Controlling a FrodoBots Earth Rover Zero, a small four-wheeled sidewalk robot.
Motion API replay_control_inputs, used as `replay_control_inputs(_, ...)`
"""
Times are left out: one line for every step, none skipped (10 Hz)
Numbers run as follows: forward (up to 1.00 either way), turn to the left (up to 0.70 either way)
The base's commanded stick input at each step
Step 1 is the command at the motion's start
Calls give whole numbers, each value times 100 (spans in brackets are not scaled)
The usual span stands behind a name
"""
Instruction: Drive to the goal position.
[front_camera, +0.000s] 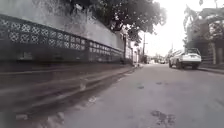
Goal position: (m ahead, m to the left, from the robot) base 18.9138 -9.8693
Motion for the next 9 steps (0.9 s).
replay_control_inputs(70, -35)
replay_control_inputs(70, -35)
replay_control_inputs(70, -35)
replay_control_inputs(70, -35)
replay_control_inputs(70, -35)
replay_control_inputs(70, -35)
replay_control_inputs(70, -35)
replay_control_inputs(70, -35)
replay_control_inputs(70, -35)
